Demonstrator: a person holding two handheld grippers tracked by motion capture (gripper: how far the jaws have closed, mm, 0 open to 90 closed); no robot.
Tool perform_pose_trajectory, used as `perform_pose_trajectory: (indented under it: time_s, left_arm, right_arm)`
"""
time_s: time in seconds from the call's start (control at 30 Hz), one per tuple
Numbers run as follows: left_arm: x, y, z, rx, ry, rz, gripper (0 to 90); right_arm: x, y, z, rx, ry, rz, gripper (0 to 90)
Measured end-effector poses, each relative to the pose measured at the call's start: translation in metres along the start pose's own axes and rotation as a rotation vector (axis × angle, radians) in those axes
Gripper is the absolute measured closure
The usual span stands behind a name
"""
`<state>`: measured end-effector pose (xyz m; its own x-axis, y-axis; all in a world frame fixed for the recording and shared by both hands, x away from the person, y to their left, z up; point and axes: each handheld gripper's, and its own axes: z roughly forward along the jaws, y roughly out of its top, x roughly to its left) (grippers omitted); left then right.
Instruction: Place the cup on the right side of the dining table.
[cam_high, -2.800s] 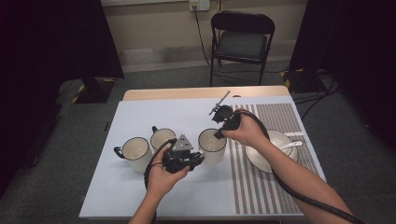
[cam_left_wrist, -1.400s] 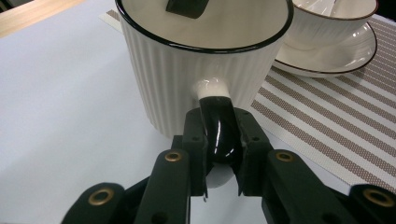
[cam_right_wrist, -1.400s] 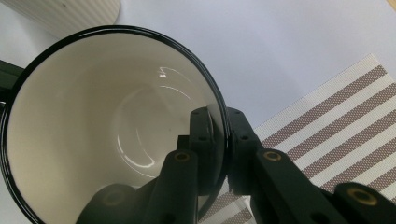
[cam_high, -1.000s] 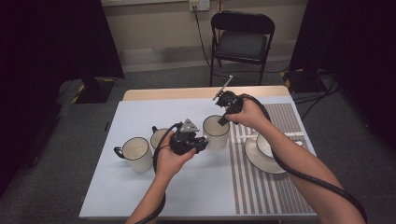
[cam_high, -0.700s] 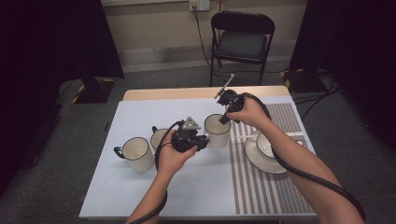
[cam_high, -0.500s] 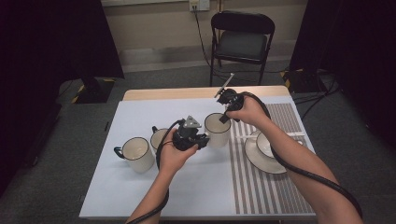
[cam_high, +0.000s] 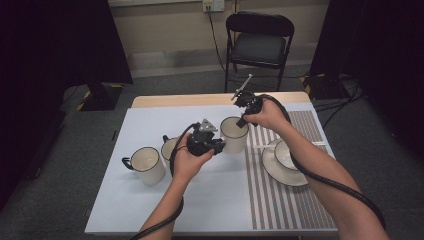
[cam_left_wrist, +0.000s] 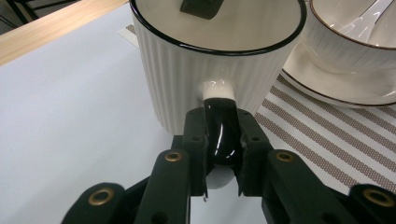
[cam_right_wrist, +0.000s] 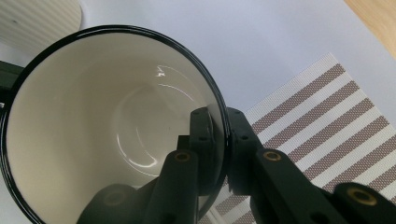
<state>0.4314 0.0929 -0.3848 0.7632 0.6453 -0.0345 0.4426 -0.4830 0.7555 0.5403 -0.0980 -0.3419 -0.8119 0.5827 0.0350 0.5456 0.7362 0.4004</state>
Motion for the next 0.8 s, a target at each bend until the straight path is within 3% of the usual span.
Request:
perform_pose_trajectory:
  time_s: [0.8]
  left_arm:
    - [0.008, 0.017, 0.023, 0.019, 0.001, -0.004, 77.2]
  right_arm:
    - [-0.023, -0.004, 0.002, 0.001, -0.012, 0.041, 83.3]
